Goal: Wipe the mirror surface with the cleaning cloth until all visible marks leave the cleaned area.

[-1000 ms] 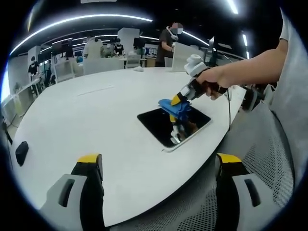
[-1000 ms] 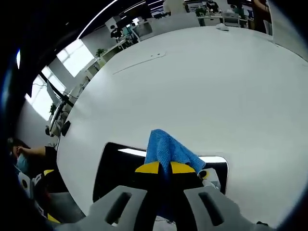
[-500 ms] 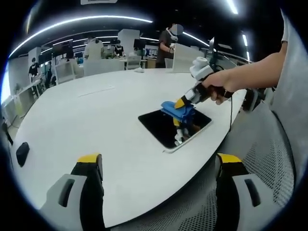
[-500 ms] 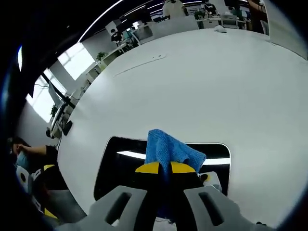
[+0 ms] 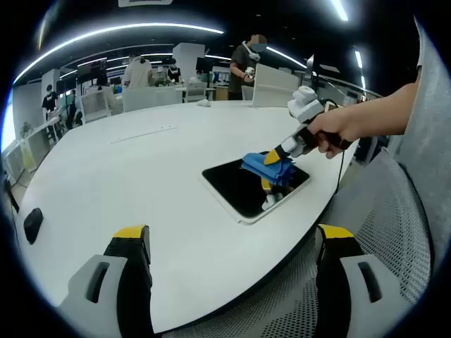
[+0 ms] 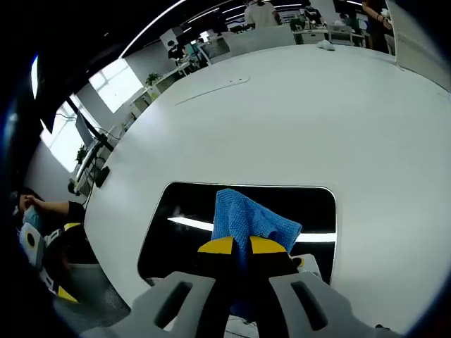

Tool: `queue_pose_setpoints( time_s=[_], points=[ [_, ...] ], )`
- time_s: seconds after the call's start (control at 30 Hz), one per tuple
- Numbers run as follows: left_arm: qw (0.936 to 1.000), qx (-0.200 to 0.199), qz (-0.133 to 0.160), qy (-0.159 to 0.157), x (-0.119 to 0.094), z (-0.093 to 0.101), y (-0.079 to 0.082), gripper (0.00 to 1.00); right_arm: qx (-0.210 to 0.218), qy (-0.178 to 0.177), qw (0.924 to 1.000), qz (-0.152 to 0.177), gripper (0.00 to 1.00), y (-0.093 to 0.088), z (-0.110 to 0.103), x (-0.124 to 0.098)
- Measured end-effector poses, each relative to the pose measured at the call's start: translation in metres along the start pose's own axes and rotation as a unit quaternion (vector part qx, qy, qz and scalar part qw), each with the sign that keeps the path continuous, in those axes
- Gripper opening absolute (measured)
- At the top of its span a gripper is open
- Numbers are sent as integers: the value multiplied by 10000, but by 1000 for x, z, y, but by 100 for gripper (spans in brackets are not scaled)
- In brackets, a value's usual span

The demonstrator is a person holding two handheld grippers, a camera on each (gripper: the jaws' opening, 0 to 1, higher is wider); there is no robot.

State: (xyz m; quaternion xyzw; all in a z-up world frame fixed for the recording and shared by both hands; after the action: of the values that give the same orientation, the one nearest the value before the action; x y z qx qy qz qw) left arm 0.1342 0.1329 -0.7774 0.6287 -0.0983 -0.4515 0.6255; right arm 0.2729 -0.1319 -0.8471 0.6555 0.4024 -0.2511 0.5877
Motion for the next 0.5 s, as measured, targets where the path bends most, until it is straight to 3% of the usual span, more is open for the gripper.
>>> queue_pose_setpoints(
  time_s=[0.5],
  points=[
    [10000, 5, 22, 24, -1, 2, 3, 98, -55, 49, 10000, -59, 1, -20, -5, -21]
  ],
)
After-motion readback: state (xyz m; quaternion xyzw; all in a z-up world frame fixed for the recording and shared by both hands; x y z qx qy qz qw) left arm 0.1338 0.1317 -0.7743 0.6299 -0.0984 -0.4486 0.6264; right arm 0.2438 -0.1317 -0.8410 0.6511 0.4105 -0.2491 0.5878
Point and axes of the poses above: the point that each gripper's makers call its tool centre point, and the gripper's own axes: x roughly forward along the fingers, z roughly to its right, y roughly out of its top, the point moved 5 cm from there along -x, roughly backward along the fingers, and after that the axes turned 11 degrees about -y, right-handed, at the moved point
